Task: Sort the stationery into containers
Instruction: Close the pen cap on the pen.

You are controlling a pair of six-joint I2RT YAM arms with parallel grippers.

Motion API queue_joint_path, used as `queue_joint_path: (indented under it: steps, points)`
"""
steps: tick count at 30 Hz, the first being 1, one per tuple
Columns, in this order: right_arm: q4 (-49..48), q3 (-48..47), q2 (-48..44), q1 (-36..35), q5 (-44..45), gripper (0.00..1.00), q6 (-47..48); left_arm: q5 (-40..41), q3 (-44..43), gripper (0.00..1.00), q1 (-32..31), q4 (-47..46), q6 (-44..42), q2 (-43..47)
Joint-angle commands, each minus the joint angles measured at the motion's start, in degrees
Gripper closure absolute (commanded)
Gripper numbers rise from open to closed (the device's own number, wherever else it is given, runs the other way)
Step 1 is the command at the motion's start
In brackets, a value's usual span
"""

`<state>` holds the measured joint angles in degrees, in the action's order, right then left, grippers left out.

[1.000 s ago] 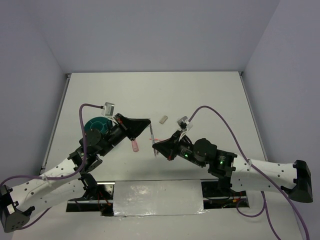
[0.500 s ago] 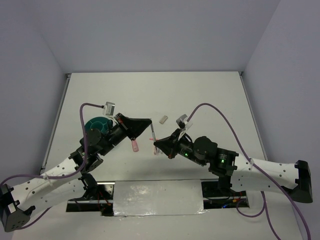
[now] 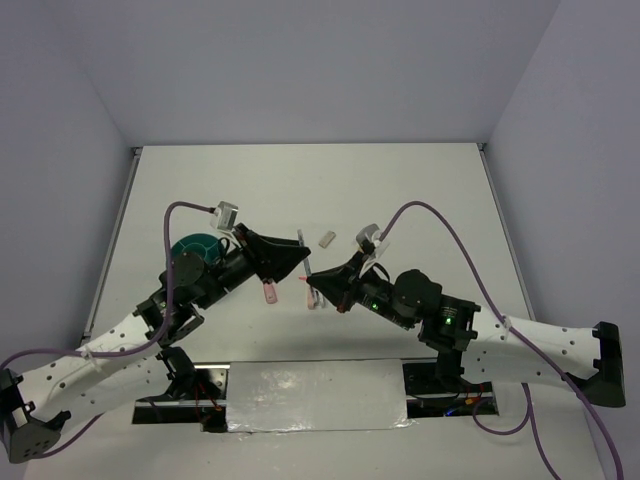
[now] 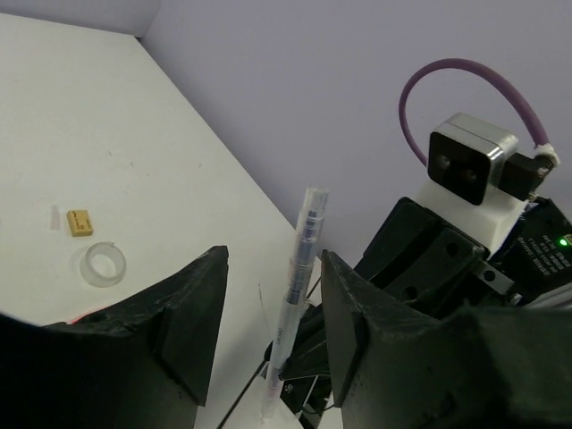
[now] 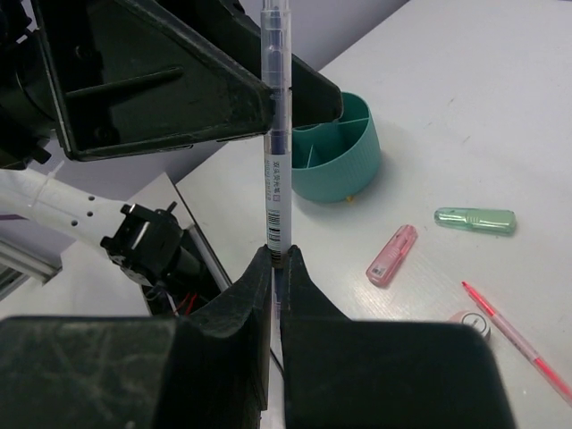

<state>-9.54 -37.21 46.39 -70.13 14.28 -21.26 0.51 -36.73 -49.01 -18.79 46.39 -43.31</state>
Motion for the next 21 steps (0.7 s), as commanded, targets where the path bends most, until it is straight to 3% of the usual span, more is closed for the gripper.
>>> queue_joint_path:
  steps: [1, 9, 16, 20, 21]
  points:
    - [-2.7, -3.2, -0.1, 0.3, 1.0, 1.00, -0.1, -3.2, -2.7, 0.43, -0.3, -2.6, -2.2, -0.1]
    - [-1.1, -6.3, 1.0, 0.3, 1.0, 1.00, -0.5, -8.8, -1.5, 0.46, -0.3, -5.2, -3.0, -2.3]
    - [-0.5, -6.4, 1.4, 0.2, 0.4, 1.00, -0.5, -8.1, -1.9, 0.87, -0.3, -3.5, -3.8, -2.1]
    - [-0.8, -5.6, 1.4, 0.3, -2.1, 1.00, -0.1, -8.9, -3.2, 1.00, -0.3, -2.3, -4.8, -1.6]
    - [-1.4, -5.2, 1.3, 0.3, -4.2, 0.93, 0.4, -9.5, -3.5, 1.00, -0.3, -2.3, -5.3, -1.7]
